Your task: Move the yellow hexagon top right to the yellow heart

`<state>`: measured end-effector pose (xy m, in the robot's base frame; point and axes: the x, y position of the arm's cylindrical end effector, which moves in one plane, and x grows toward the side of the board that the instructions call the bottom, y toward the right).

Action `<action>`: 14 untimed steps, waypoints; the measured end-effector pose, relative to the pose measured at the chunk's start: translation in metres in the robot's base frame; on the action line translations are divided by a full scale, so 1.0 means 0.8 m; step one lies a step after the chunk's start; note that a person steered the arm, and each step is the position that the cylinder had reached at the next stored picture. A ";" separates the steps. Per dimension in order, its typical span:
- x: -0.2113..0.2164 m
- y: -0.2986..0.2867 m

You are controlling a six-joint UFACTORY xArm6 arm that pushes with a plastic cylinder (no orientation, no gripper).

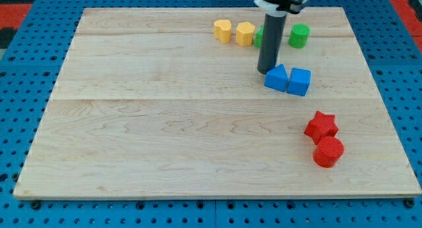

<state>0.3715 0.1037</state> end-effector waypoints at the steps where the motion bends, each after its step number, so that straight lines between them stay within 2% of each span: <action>1: -0.039 -0.018; 4: -0.119 -0.083; 7: -0.125 -0.074; 9: -0.111 -0.046; 10: -0.110 0.008; 11: -0.132 0.033; 12: -0.167 -0.022; 14: -0.123 -0.229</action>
<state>0.2729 -0.0793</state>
